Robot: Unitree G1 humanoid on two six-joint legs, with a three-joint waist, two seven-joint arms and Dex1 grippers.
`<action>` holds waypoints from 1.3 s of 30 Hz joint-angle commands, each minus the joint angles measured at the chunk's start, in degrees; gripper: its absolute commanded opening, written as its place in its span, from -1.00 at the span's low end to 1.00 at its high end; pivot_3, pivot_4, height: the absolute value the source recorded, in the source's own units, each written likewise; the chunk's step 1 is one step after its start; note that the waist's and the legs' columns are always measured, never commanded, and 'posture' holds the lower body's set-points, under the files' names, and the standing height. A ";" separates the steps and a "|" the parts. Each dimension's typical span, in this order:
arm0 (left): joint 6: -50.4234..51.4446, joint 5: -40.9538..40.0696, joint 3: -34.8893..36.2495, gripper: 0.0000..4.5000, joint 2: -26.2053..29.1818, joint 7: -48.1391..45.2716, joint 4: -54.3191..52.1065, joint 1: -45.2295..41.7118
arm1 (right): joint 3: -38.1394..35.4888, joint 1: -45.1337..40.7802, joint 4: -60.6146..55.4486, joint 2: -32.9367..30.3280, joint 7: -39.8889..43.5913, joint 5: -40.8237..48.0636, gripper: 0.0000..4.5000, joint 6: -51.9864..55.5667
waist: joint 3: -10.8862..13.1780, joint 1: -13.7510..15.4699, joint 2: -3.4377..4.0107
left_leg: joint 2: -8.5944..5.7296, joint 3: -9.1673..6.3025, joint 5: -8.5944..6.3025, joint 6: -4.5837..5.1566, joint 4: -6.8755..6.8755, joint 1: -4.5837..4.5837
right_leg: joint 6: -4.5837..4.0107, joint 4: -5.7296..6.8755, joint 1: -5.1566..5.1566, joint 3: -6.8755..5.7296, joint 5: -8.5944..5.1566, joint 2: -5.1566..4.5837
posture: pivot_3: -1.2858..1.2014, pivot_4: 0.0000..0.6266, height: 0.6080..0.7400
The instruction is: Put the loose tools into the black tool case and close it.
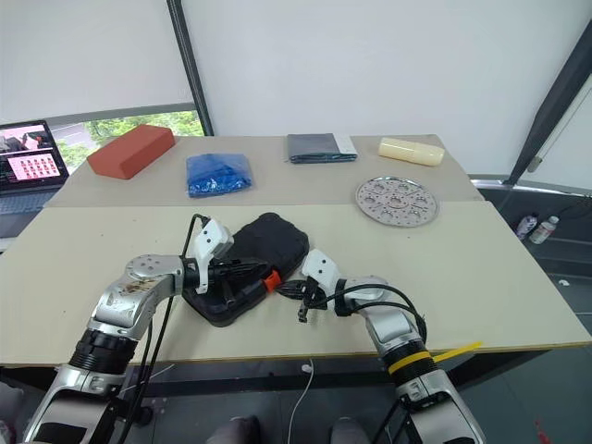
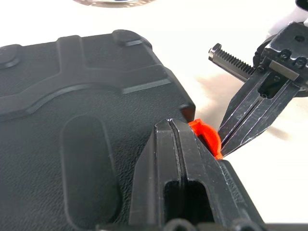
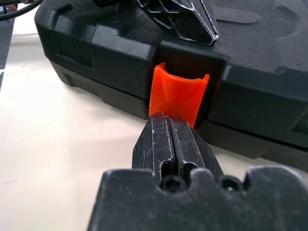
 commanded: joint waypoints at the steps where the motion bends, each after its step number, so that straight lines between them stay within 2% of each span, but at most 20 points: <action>1: 4.57 0.74 -4.44 -1.00 -0.99 -0.25 3.75 3.98 | 0.11 -2.83 -0.04 2.95 -2.39 0.18 -1.00 -1.51 | -0.03 -0.03 -0.03 | 0.00 0.00 0.00 0.00 -0.06 0.02 | -0.02 -0.01 -0.01 0.00 0.00 0.00 | 0.03 -0.52 1.00; 16: 5.11 0.88 -4.07 -1.00 -0.96 0.55 4.26 3.73 | -0.09 -4.34 1.84 5.71 -2.82 -0.39 -1.00 -3.12 | -0.04 0.37 -0.07 | -0.03 0.03 -0.01 -0.01 -0.50 0.19 | -0.18 -0.07 -0.05 -0.01 -0.06 -0.02 | 0.03 -0.52 1.00; 20: -0.07 -2.83 0.88 -1.00 -2.20 -0.27 2.43 5.30 | -0.21 -1.61 -3.53 0.75 1.49 0.61 -1.00 -1.87 | -0.01 0.41 -0.02 | -0.05 0.04 -0.01 -0.02 -0.52 0.14 | -0.18 -0.08 -0.12 0.00 -0.06 -0.06 | 0.03 -0.52 1.00; 22: -6.43 -5.55 5.55 -0.76 -1.57 -2.38 -0.64 7.42 | -2.18 1.10 -6.71 -2.65 4.70 3.57 -1.00 -0.79 | -0.01 0.48 -0.03 | -0.06 0.06 0.00 -0.01 -0.53 -0.12 | -0.18 -0.14 -0.33 -0.02 -0.06 -0.08 | 0.03 -0.52 1.00; 23: -8.68 -6.94 7.35 -0.68 -0.57 -4.18 -2.24 8.78 | -3.09 2.31 -8.16 -4.23 6.48 5.09 -0.87 -1.19 | -0.02 0.49 -0.04 | -0.06 0.10 0.00 -0.01 -0.57 -0.23 | -0.18 -0.22 -0.40 0.00 -0.06 -0.08 | 0.03 -0.52 1.00; 25: -12.03 -9.66 10.61 -0.36 1.20 -7.16 -5.04 11.67 | -4.46 3.95 -10.04 -6.96 8.17 6.63 -0.65 -1.89 | -0.02 0.53 -0.04 | -0.03 0.08 0.01 0.01 -0.60 -0.51 | -0.18 -0.39 -0.30 0.00 -0.08 -0.01 | 0.03 -0.52 1.00; 27: -13.06 -12.41 14.14 0.02 3.29 -8.59 -8.00 15.04 | -5.73 5.29 -10.78 -10.03 9.80 7.29 -0.33 -3.48 | 0.01 0.52 -0.08 | -0.02 0.10 0.03 0.05 -0.67 -0.71 | -0.27 -0.55 -0.42 0.01 0.23 0.01 | 0.03 -0.52 1.00; 28: -12.92 -13.35 15.77 0.12 4.68 -9.01 -9.32 16.87 | -6.50 5.85 -10.81 -11.57 10.77 7.74 -0.24 -4.39 | 0.03 0.48 -0.12 | -0.02 0.11 0.04 0.07 -0.66 -0.72 | -0.20 -0.56 -0.44 0.02 0.23 0.02 | 0.03 -0.52 1.00; 33: -15.73 -13.39 26.87 0.97 10.53 -6.48 -12.64 28.26 | -12.55 6.82 -7.40 -17.92 14.14 10.34 0.57 -12.34 | 0.41 0.69 -0.37 | -0.01 0.17 0.01 0.17 -0.72 -1.01 | -0.14 -0.59 -0.81 0.10 0.09 0.04 | 0.03 -0.52 1.00; 36: -21.72 -10.39 32.64 1.00 13.05 -6.47 -11.01 35.73 | -15.46 6.66 -3.51 -19.98 19.45 13.36 0.96 -18.80 | 0.58 0.74 -0.59 | 0.02 0.18 -0.13 -0.04 -0.71 -1.00 | -0.20 -0.66 -0.82 0.06 0.00 0.03 | 0.03 -0.52 1.00; 38: -25.42 -9.26 36.22 1.00 13.35 -6.03 -10.21 40.21 | -16.54 6.71 -1.33 -21.88 21.12 13.56 0.96 -20.67 | 0.71 0.77 -0.65 | 0.00 0.24 -0.28 -0.28 -0.71 -0.99 | -0.43 -0.73 -0.85 0.06 -0.18 -0.03 | 0.03 -0.52 1.00; 39: -26.24 -8.61 37.37 1.00 13.33 -5.25 -9.86 41.98 | -16.94 6.74 -0.57 -22.86 21.15 13.50 0.96 -19.73 | 0.78 0.77 -0.70 | 0.00 0.29 -0.29 -0.29 -0.71 -0.98 | -0.26 -0.79 -0.85 0.06 -0.28 -0.08 | 0.03 -0.52 1.00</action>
